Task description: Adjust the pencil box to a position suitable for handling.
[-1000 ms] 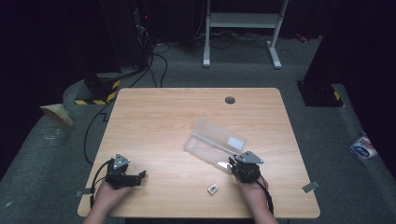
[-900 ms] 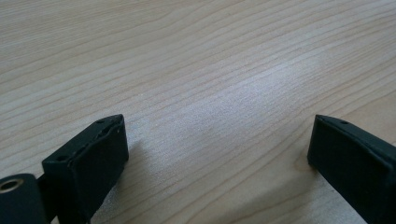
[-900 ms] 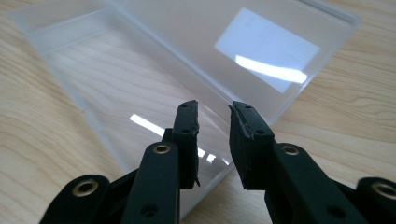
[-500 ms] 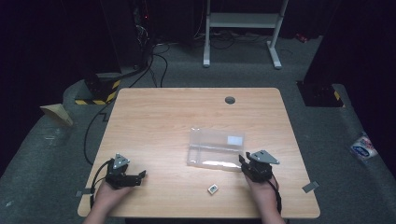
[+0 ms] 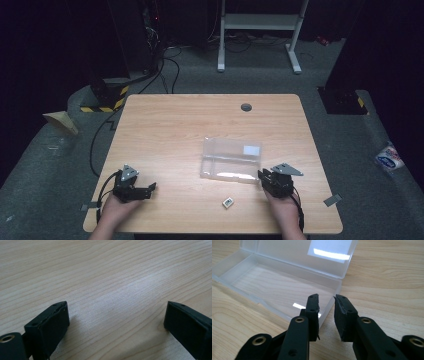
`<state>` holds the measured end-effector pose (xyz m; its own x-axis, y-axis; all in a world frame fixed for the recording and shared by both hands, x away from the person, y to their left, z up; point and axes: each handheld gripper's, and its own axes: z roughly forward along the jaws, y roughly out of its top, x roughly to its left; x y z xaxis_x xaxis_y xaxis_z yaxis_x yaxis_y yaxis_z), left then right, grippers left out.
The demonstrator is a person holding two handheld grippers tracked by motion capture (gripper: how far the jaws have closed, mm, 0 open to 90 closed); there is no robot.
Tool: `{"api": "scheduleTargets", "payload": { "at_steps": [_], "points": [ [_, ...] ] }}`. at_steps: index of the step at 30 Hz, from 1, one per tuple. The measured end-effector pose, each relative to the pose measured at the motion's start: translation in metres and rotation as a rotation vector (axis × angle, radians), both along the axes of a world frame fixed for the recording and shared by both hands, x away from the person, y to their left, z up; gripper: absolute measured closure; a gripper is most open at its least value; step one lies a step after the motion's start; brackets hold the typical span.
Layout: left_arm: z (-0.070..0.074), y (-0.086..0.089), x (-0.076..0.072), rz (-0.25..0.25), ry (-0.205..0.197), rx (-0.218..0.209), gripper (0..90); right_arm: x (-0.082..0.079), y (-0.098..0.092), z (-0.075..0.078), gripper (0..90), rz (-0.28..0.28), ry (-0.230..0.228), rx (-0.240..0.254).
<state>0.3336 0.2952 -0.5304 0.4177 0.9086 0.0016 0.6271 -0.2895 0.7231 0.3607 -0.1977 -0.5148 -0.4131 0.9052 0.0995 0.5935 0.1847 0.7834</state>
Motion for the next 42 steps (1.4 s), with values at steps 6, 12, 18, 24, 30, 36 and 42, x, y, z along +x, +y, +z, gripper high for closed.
{"api": "scheduleTargets", "payload": {
  "at_steps": [6,12,18,24,30,36,42],
  "points": [
    [0.000,0.000,0.001,-0.007,0.000,0.001,6.5,0.002,0.007,-0.003,75.9,0.020,-0.007,-0.027],
    [0.000,0.000,0.001,-0.009,-0.002,0.002,6.5,0.006,0.015,-0.004,76.2,0.025,-0.014,-0.040],
    [0.000,0.000,0.001,-0.008,-0.002,0.002,6.5,0.013,0.024,-0.005,77.9,0.036,-0.017,-0.046],
    [0.000,0.000,0.001,-0.008,-0.002,0.002,6.5,0.017,0.030,-0.005,78.2,0.058,-0.022,-0.051],
    [0.000,0.000,0.001,-0.007,-0.002,0.002,6.5,0.020,0.032,-0.005,79.3,0.058,-0.026,-0.055],
    [0.000,0.000,0.001,-0.007,-0.002,0.002,6.5,0.020,0.033,-0.005,79.3,0.058,-0.024,-0.054],
    [0.000,0.000,0.001,-0.007,-0.002,0.002,6.5,0.020,0.033,-0.005,79.2,0.060,-0.025,-0.055]
  ]
}}
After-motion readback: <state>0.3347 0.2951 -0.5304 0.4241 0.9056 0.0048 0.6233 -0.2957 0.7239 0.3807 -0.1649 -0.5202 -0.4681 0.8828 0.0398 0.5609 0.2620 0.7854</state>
